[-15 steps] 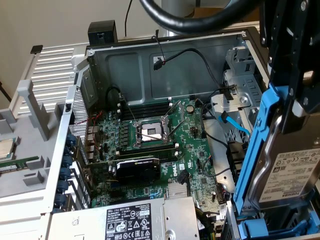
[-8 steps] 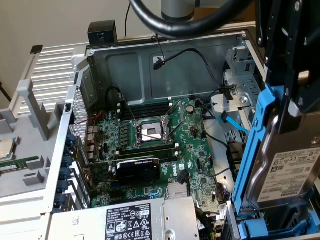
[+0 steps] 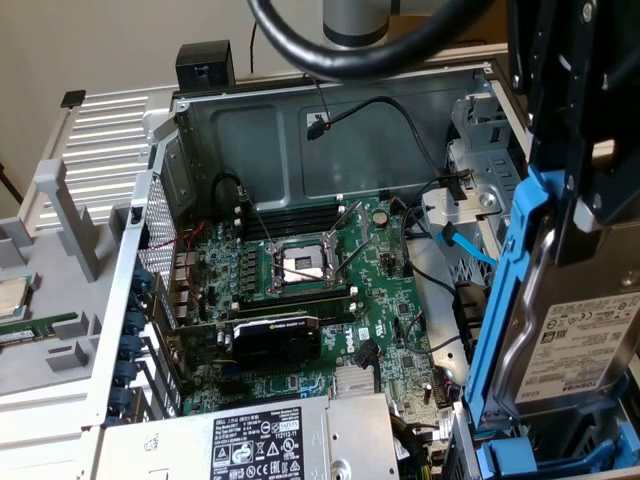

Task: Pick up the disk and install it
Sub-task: 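Insert the disk into the insertion slot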

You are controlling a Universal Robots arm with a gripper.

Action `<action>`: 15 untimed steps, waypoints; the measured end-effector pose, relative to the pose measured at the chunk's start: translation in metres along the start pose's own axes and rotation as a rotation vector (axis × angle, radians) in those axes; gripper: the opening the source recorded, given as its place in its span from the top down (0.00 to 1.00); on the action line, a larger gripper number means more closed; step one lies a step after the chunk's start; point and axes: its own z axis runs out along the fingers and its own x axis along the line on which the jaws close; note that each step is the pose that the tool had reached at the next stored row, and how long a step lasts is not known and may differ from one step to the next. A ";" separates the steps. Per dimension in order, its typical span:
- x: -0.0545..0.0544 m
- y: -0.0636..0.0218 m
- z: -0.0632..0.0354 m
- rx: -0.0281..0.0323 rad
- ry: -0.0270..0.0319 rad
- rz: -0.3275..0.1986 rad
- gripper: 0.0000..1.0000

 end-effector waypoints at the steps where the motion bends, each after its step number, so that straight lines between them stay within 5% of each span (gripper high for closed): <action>1: 0.000 0.0003 -0.0001 0.0005 0.0004 0.000 0.64; 15: -0.001 0.0013 -0.0002 0.0063 0.0026 0.000 0.64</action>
